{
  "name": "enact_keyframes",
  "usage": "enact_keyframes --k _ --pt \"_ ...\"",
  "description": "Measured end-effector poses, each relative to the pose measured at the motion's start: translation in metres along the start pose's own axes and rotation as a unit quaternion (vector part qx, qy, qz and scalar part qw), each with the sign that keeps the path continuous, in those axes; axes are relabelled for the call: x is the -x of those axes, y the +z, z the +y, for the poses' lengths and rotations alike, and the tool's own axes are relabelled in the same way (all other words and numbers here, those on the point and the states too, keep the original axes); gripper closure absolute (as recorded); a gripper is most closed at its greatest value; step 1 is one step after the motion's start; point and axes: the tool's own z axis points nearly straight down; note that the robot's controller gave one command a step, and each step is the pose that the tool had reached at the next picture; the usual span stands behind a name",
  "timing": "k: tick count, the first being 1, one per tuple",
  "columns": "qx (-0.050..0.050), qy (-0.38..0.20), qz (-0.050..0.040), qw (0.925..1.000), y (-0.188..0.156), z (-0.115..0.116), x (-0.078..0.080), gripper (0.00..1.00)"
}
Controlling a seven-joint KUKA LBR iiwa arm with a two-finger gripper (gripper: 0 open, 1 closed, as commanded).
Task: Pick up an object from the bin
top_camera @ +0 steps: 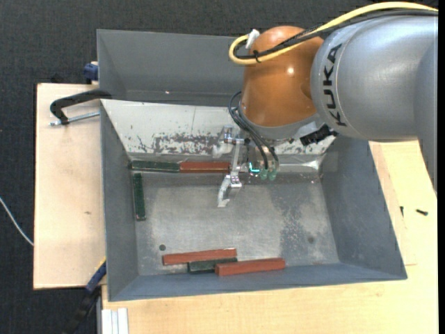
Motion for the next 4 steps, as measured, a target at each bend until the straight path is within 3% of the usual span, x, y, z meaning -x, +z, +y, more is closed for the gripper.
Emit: enact_keyframes --k 1,2,3,4 --pt "0.000 0.001 -0.0041 1.0000 -0.004 0.000 0.002 0.00" --pt "0.000 -0.012 -0.0050 0.9999 0.008 -0.014 -0.053 0.00" --pt "0.000 -0.015 -0.0014 0.9999 0.018 -0.013 -0.085 0.00" --pt "0.000 -0.103 -0.0058 0.9947 0.002 -0.002 -0.085 0.00"
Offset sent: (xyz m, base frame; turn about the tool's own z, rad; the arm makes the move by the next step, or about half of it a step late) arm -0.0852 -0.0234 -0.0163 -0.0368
